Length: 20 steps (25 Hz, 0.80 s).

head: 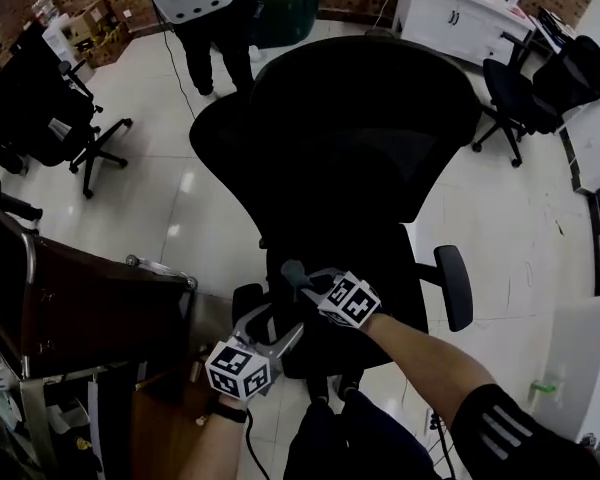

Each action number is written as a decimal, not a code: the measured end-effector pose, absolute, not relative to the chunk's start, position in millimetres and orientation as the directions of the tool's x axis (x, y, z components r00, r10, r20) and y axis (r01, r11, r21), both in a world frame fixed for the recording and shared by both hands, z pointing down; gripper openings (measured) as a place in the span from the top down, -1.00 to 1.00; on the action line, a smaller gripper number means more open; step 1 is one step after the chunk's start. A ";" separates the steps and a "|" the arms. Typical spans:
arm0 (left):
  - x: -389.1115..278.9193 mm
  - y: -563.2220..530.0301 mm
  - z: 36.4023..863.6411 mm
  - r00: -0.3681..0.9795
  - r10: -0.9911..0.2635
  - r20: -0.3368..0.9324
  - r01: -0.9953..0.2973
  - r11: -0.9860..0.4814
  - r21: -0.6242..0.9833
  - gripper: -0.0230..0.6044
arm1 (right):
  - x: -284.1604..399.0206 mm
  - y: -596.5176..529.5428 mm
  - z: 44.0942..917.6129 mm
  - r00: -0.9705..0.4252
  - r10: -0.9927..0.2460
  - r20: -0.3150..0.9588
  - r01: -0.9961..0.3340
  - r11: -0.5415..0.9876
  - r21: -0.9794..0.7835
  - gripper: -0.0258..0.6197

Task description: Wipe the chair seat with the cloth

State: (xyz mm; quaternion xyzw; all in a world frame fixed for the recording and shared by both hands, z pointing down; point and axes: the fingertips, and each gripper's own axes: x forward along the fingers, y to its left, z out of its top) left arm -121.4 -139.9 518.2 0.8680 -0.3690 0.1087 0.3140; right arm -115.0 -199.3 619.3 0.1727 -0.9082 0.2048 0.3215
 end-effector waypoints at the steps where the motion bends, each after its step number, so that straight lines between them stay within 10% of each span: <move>1: -121.4 -146.0 526.7 0.703 -0.572 0.423 -0.710 -0.527 0.466 -0.04 | -117.5 -207.6 636.4 -0.723 -0.176 0.668 -0.450 0.854 -0.261 0.84; 20: -115.5 -166.3 567.7 0.713 -0.579 0.395 -0.698 -0.536 0.475 -0.05 | -189.4 -252.3 816.1 -0.609 -0.093 0.788 -0.265 0.960 -0.092 0.84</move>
